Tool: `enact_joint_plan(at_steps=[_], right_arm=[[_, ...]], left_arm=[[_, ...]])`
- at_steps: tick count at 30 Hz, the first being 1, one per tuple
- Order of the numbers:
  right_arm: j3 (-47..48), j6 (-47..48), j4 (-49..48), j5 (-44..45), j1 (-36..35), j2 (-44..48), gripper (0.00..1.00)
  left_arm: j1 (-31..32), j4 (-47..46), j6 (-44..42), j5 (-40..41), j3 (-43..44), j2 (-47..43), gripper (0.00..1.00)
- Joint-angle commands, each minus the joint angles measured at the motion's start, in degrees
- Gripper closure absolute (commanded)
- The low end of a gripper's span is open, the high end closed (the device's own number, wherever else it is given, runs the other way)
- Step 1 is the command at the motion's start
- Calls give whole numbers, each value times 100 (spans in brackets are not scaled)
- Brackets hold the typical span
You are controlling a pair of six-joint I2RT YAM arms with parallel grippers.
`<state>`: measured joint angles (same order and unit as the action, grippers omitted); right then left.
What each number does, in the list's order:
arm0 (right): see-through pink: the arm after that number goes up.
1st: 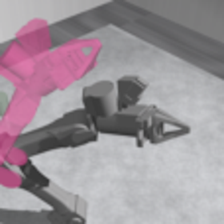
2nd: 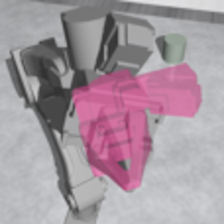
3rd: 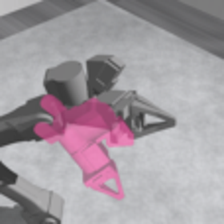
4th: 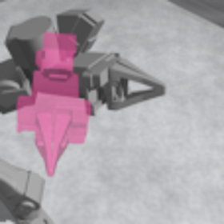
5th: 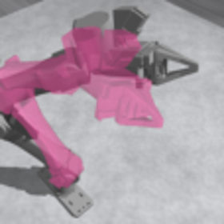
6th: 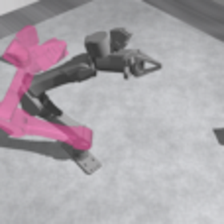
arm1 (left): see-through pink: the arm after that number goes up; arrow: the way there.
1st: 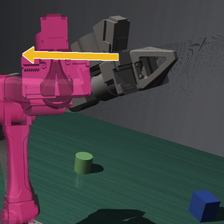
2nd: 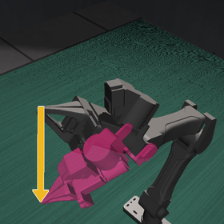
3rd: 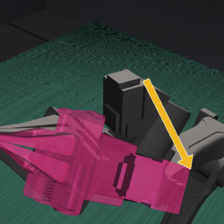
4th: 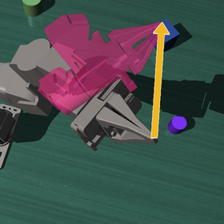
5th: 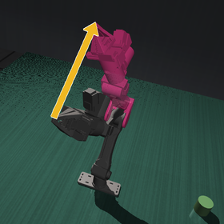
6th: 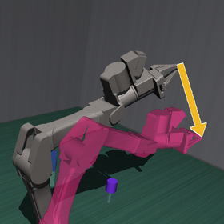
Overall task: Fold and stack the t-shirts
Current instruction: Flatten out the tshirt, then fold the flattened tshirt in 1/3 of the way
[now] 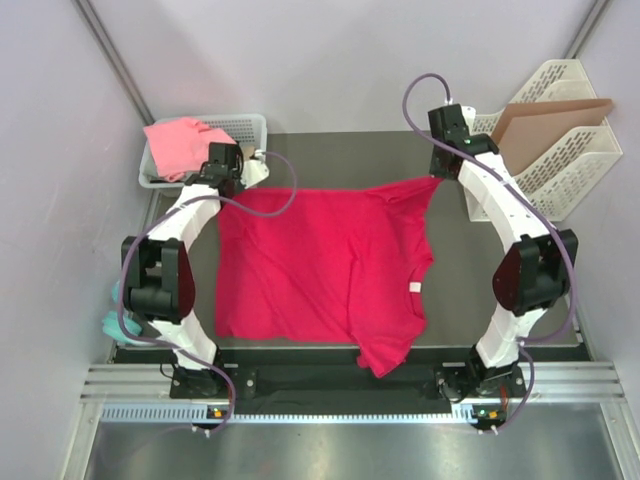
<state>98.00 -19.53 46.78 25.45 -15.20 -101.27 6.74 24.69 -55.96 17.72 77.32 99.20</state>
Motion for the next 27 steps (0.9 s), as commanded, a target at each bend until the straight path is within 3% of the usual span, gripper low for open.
enact_joint_plan(at_steps=[1, 6, 12, 27], right_arm=[[676, 160, -21, 320, 61, -270, 100], [1132, 256, 76, 574, 61, -480, 100], [1547, 187, 480, 470, 158, -666, 100], [-482, -191, 788, 592, -439, 1047, 100]], left_arm=[[-77, -465, -195, 303, 178, 196, 100], [-120, -702, -231, 311, 116, 302, 100], [-138, -492, -29, 277, 626, 460, 100], [-129, -369, -81, -180, -850, -629, 100]])
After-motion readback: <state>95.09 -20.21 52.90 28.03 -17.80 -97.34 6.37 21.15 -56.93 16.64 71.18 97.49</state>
